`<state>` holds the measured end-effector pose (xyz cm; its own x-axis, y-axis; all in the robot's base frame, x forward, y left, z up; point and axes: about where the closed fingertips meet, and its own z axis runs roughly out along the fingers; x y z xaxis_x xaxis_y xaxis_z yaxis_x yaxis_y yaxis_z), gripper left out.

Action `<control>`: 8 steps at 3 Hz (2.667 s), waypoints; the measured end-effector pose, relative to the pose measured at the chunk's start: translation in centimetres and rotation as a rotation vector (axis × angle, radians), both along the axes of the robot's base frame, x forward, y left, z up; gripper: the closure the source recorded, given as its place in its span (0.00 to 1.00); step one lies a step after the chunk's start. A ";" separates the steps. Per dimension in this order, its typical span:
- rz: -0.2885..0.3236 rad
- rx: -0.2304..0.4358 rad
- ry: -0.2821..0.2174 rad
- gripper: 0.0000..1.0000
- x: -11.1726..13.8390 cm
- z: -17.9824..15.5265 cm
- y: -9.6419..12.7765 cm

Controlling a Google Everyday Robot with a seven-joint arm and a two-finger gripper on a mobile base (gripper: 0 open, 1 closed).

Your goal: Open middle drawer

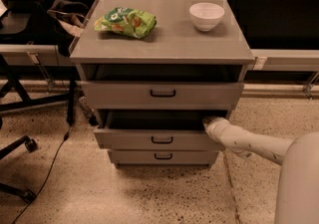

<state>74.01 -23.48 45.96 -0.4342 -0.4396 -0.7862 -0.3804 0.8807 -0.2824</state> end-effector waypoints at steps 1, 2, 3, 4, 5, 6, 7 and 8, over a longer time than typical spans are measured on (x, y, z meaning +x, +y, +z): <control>0.112 -0.022 0.072 1.00 -1.2 -1.0 1.4; 0.135 -0.028 0.082 1.00 -1.6 -0.9 1.6; 0.211 -0.030 0.117 1.00 -4.0 -1.2 1.5; 0.240 -0.031 0.129 1.00 -4.9 -1.1 1.4; 0.304 -0.014 0.144 1.00 -6.6 -1.2 1.4; 0.366 0.011 0.193 1.00 -8.6 -1.7 2.2; 0.366 0.011 0.193 1.00 -8.6 -1.7 2.2; 0.396 0.019 0.238 1.00 -9.9 -3.0 2.7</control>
Offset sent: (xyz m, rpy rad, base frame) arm -0.1338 0.0104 -0.0265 -0.0576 0.2844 0.5184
